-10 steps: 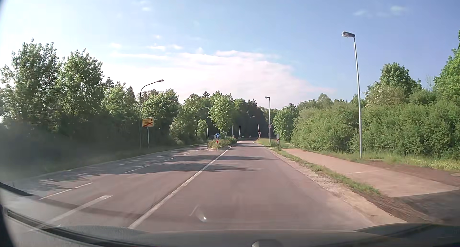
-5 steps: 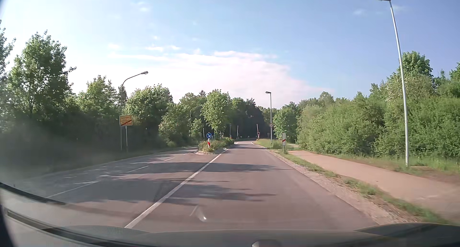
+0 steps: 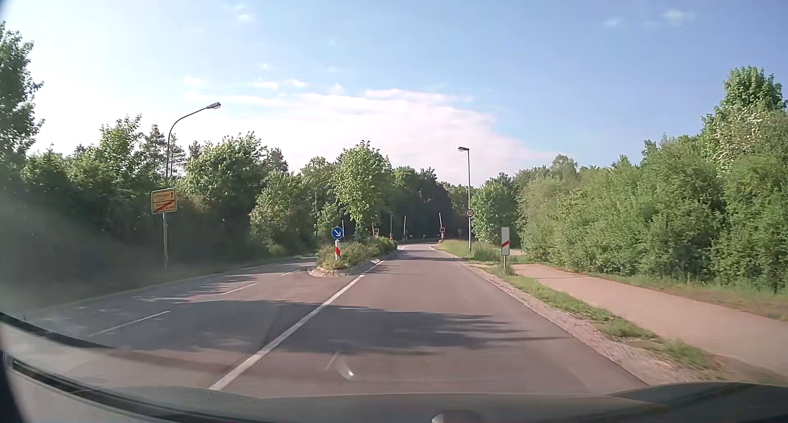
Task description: Follow the waypoints while adhering to traffic rules and regulations
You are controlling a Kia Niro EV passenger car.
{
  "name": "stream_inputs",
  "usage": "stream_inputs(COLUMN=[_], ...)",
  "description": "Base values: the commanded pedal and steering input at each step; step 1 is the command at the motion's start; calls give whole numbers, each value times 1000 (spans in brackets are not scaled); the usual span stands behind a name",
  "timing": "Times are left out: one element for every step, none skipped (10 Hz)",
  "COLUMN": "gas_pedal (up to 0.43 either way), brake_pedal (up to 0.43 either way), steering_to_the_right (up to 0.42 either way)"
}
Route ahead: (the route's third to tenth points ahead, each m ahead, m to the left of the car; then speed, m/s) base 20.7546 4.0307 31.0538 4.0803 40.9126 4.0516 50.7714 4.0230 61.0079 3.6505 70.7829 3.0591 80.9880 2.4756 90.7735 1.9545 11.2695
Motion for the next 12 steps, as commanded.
stream_inputs(gas_pedal=[98, 98, 98, 98, 98, 87, 79, 59, 59, 59, 59, 59], brake_pedal=[0, 0, 0, 0, 0, 0, 0, 0, 0, 0, 0, 0], steering_to_the_right=[-2, -3, -3, -2, -2, -3, -2, -3, -2, -3, -3, -2])
